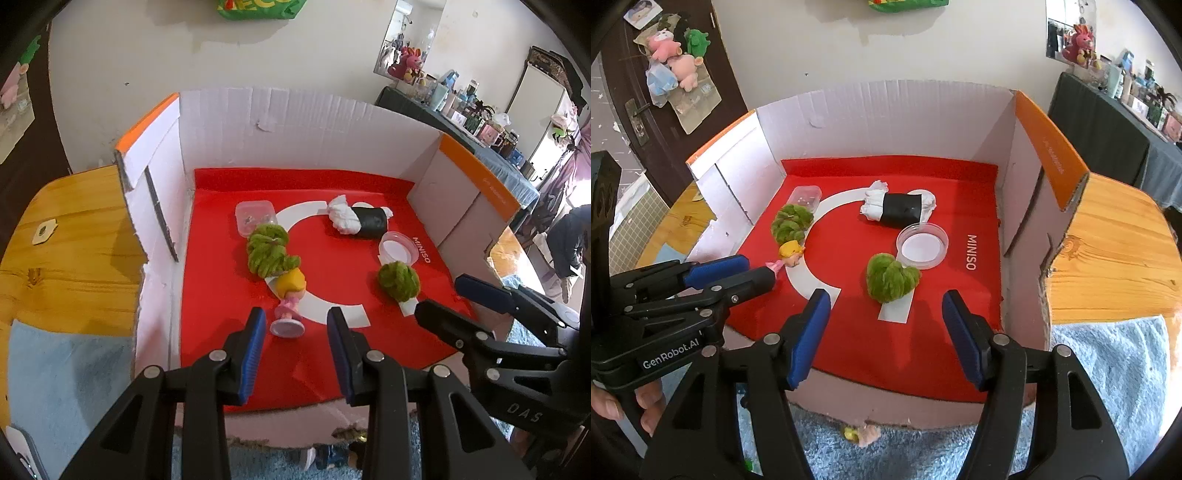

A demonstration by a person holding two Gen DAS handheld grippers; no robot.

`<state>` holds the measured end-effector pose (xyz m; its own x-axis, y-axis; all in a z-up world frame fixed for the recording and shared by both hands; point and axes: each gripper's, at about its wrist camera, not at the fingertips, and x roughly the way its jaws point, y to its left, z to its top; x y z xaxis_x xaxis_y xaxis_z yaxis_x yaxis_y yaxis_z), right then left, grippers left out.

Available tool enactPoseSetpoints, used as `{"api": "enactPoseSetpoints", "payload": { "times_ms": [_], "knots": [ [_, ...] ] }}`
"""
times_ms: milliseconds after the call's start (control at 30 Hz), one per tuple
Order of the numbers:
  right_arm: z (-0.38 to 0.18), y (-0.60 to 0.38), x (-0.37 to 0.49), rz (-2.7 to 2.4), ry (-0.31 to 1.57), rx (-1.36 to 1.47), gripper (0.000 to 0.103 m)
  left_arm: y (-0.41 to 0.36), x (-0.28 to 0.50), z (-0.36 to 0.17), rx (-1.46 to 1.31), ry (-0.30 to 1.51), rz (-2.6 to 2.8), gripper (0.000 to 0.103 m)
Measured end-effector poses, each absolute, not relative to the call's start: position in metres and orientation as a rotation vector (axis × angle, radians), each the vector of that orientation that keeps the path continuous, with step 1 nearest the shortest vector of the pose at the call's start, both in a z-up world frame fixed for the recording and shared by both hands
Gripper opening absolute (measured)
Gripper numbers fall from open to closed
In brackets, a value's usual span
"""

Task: Organize objects
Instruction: 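Withdraw both open tools from the box back over the towel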

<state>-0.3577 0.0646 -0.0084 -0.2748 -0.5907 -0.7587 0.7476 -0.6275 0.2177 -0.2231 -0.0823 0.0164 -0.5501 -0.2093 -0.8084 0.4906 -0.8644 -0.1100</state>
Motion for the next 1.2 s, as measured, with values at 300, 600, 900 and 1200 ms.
{"api": "enactPoseSetpoints", "payload": {
  "times_ms": [300, 600, 900, 1200],
  "knots": [
    [-0.001, 0.071, -0.35, -1.989, 0.226, 1.062, 0.069, -0.078, -0.212, 0.022, 1.167, 0.459, -2.418, 0.048],
    [0.003, 0.075, -0.341, -1.992, 0.23, 1.052, 0.071, -0.075, -0.2, 0.027, 1.143, 0.457, -2.416, 0.056],
    [0.012, 0.081, -0.33, -2.001, 0.233, 1.035, 0.077, -0.07, -0.188, 0.035, 1.115, 0.453, -2.421, 0.064],
    [0.016, 0.087, -0.322, -2.006, 0.231, 1.028, 0.083, -0.063, -0.178, 0.041, 1.086, 0.439, -2.415, 0.079]
  ]
}}
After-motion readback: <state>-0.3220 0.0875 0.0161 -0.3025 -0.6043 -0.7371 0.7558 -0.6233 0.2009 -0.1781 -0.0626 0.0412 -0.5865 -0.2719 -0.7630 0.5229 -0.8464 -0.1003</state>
